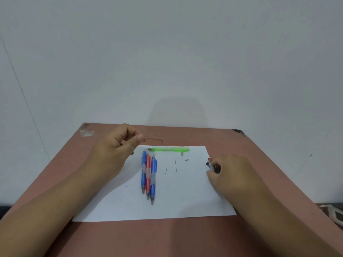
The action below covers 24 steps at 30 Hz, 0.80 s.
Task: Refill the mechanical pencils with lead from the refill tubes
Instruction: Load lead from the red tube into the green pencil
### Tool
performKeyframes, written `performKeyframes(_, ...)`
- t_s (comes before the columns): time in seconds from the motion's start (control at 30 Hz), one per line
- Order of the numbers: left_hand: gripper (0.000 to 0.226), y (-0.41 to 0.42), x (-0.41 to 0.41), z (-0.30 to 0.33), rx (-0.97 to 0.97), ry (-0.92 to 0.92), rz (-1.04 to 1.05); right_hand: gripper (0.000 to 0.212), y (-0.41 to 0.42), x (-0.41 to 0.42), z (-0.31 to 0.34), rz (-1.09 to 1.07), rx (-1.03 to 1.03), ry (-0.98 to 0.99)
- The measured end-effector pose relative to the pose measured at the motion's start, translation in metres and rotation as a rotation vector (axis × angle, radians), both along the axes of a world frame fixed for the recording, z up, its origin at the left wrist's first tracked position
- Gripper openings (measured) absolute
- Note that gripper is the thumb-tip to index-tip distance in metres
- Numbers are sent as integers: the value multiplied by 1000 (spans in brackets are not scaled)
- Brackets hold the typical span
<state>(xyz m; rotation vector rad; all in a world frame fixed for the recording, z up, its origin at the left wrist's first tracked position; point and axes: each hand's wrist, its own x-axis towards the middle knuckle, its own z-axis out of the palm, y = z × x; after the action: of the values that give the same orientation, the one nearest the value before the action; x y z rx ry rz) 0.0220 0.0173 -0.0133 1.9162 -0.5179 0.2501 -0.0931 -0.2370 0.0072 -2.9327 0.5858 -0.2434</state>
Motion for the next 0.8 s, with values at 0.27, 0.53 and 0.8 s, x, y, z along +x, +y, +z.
performKeyframes(0.27,18,-1,1,-2,16,-8,-24,25,10,-6,-4,207,-108,72)
performKeyframes(0.53,24,-3,-4,0,49,-15,-26,25,4,-5,-6,213,74,101)
performKeyframes(0.8,19,-10,-10,-1,181,-119,2,24,15,0,14,281,70,-391)
